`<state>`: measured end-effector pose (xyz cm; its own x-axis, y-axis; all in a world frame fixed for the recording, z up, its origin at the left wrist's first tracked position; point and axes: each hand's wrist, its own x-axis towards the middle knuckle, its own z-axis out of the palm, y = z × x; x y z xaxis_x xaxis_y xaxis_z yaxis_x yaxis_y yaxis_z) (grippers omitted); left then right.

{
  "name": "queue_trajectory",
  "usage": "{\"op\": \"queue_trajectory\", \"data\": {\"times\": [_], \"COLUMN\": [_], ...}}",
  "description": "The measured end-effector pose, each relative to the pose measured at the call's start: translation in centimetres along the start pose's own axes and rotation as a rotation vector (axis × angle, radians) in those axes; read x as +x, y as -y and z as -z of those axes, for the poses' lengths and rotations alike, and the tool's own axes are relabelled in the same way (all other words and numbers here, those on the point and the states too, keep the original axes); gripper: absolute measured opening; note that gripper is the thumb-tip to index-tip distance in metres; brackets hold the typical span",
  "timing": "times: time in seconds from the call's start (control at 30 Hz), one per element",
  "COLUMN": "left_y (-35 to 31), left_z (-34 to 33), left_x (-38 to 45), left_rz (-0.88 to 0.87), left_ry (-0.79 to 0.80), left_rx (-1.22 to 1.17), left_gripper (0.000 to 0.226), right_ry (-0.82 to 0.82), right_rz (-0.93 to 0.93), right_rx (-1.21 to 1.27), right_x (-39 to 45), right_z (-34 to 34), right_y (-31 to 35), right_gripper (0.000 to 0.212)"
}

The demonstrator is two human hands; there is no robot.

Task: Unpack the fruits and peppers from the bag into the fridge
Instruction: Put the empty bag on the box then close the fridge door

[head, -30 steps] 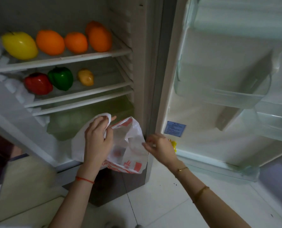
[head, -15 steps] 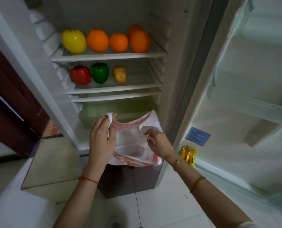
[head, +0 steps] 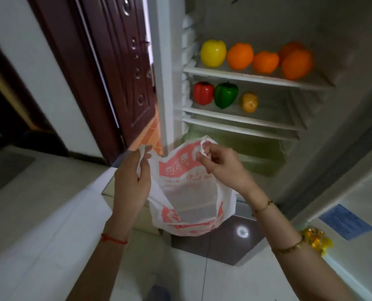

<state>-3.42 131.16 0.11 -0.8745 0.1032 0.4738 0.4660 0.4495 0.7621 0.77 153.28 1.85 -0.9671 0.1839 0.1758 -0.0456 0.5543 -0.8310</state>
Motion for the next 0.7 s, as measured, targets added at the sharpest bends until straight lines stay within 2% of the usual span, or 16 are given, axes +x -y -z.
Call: {"op": "queue_trajectory", "data": {"times": [0.13,0.27,0.37,0.6,0.7], "left_y": [2.9,6.7,9.8,16.0,18.1], "left_z": [2.9,5.1,6.5,9.0,9.8], "left_x": [0.3,1.0,1.9,5.5,7.6], "left_rz": [0.128,0.166,0.247,0.299,0.297], "left_ry": [-0.042,-0.04,0.0,0.117,0.153], "left_rx": [0.071,0.116,0.137,0.156,0.132], "left_gripper": [0.028,0.027,0.025,0.03,0.028], "right_ry": [0.128,0.174,0.217,0.174,0.103], "right_rz": [0.007,-0.058,-0.118,-0.171,-0.163], "right_rx": [-0.001,0.01,0.002,-0.13,-0.207], "right_x": [2.4,5.1,7.4,13.1,15.6], "right_z": [-4.2,-8.3,-11.5,-17.8,-20.1], "right_y": [0.8,0.6,0.4,-0.2,0.0], "right_gripper": [0.032,0.04,0.034,0.021,0.023]}}
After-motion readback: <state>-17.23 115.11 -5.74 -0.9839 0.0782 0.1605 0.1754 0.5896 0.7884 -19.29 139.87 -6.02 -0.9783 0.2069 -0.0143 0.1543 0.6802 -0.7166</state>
